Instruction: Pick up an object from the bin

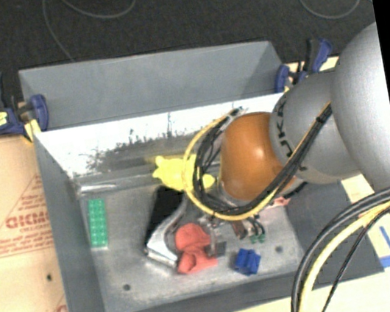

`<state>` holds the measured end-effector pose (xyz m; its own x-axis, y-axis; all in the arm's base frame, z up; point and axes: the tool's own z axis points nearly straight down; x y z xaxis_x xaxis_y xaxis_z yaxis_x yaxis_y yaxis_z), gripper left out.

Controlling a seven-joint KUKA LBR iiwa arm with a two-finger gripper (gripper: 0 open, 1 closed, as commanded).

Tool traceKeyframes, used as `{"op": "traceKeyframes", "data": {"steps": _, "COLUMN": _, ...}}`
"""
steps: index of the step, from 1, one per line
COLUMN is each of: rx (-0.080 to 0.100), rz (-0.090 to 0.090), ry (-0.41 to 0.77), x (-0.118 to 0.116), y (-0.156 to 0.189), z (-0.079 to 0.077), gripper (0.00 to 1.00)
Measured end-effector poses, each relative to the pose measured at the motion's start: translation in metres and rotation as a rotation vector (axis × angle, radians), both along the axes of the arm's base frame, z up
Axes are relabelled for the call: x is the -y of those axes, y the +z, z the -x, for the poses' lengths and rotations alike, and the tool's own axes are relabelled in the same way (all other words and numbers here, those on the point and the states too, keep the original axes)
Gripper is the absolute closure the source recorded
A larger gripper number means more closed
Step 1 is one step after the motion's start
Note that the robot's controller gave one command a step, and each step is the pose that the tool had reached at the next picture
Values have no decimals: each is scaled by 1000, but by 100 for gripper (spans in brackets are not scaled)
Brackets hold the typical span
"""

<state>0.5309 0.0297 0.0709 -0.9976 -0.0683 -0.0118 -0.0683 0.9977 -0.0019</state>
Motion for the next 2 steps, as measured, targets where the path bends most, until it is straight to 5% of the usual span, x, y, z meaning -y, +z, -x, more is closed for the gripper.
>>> {"op": "traceKeyframes", "data": {"steps": 2, "rx": -11, "rz": 2, "ry": 10, "x": -1, "y": 32, "z": 4, "gripper": 100}}
